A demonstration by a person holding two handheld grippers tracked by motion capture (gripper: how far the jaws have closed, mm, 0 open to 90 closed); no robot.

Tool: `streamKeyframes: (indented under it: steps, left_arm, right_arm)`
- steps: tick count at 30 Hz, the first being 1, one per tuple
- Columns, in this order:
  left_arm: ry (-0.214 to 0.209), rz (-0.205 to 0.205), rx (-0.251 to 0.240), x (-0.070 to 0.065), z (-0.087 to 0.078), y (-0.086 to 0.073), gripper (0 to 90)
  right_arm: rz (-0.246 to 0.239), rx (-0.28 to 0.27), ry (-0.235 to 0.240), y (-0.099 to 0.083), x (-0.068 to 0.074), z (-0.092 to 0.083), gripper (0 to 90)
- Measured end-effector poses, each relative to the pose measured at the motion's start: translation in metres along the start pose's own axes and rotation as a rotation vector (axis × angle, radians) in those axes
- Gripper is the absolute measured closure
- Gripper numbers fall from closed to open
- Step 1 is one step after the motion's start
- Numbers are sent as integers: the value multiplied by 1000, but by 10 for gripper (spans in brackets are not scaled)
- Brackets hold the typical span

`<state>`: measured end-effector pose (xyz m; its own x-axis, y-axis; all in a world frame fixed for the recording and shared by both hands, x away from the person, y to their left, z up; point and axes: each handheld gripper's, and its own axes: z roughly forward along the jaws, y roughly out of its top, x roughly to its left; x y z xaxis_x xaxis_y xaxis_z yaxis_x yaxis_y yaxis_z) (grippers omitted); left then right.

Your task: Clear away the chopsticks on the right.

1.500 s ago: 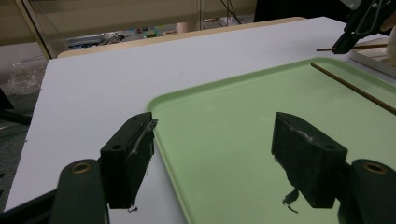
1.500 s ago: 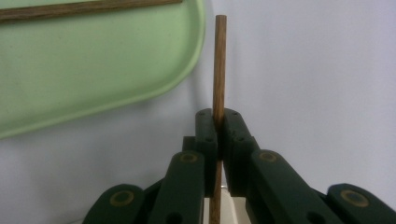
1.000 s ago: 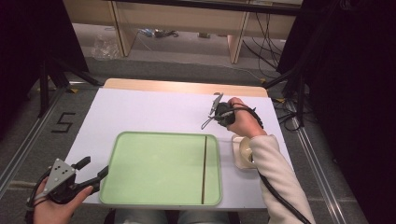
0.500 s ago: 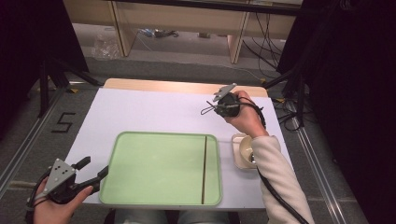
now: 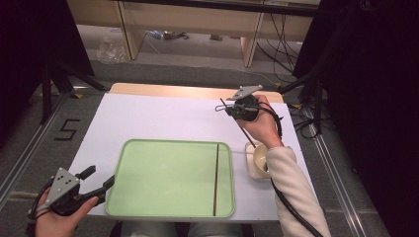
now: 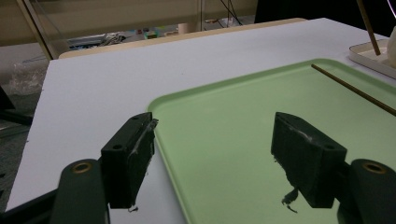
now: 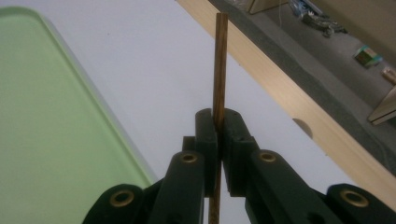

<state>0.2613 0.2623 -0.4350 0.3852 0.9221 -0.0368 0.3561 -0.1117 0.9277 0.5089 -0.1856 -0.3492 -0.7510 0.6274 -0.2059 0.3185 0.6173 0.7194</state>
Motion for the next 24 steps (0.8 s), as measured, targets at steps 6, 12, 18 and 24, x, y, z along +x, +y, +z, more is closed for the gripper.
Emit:
streamKeyframes:
  steps: [6,12,18,24]
  left_arm:
    - [-3,-1,-9,0,1,0,298]
    - [-2,0,-9,0,1,0,298]
    - [-1,-1,-7,0,1,-1,298]
    - [-1,-1,-7,0,1,-1,298]
  right_arm:
    - [92,-89,-8,-2,1,-9,870]
    - [191,-181,-19,-6,6,-18,870]
    - [266,-250,-18,-6,10,-25,870]
    - [272,-278,-25,-3,11,-33,871]
